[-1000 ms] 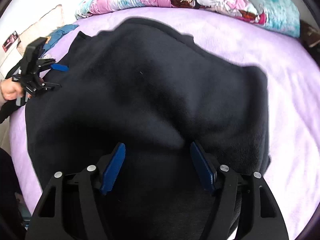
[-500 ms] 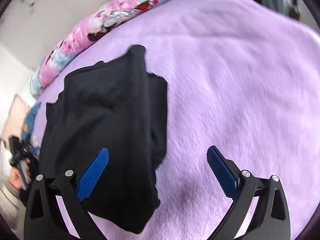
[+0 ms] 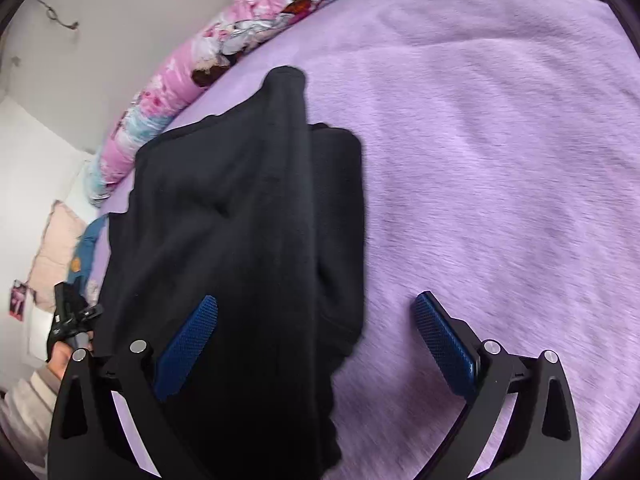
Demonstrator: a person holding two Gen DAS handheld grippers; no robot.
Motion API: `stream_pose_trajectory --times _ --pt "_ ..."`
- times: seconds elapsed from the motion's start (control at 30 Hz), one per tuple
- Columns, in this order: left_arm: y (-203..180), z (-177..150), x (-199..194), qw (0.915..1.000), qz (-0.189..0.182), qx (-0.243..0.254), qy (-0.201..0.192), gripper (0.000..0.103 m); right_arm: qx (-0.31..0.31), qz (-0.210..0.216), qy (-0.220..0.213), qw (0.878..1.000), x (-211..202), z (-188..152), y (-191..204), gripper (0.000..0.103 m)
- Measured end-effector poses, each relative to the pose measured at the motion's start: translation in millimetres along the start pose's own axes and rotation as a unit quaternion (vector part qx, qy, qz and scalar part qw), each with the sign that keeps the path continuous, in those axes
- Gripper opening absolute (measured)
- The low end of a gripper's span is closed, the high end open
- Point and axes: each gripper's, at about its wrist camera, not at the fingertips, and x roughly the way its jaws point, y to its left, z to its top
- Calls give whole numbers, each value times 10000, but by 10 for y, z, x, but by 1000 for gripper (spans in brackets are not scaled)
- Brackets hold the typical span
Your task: Fold large clothes
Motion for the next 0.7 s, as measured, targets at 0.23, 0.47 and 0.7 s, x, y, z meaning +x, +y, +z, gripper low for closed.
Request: stream_pose_trajectory --times 0.23,0.47,0.7 --pt "32 32 59 9996 -167 169 121 97 -88 551 56 9984 141 20 -69 98" --pt "-38 71 147 9983 -305 416 253 97 -352 718 227 9965 245 87 -52 98" --pt "12 131 221 9951 -766 467 416 97 -526 854 305 9945 378 154 42 98"
